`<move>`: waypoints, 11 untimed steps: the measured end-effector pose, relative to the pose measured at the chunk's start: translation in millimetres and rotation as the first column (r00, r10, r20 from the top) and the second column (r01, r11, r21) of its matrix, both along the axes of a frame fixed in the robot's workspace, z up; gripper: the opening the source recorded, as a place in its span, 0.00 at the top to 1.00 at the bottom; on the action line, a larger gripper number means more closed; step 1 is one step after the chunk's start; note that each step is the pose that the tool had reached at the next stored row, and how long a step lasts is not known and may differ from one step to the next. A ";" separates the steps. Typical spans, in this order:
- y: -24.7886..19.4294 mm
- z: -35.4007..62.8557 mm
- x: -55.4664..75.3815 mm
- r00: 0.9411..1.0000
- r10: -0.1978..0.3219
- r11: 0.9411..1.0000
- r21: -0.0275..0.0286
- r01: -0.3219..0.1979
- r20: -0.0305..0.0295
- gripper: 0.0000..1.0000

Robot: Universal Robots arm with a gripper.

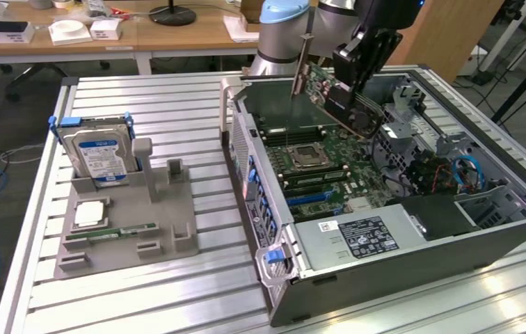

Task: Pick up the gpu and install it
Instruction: 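Insert the gpu into the slot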

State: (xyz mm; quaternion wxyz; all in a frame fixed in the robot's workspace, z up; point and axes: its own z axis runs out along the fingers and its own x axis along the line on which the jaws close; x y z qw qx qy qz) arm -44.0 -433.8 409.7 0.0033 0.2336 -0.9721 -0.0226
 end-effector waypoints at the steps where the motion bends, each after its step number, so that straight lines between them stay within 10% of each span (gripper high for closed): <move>1: 0.0 0.0 0.0 1.000 0.003 1.000 0.000 -0.003 0.000 0.74; 11: 0.0 0.0 0.0 0.999 0.041 0.999 0.000 -0.041 0.000 0.74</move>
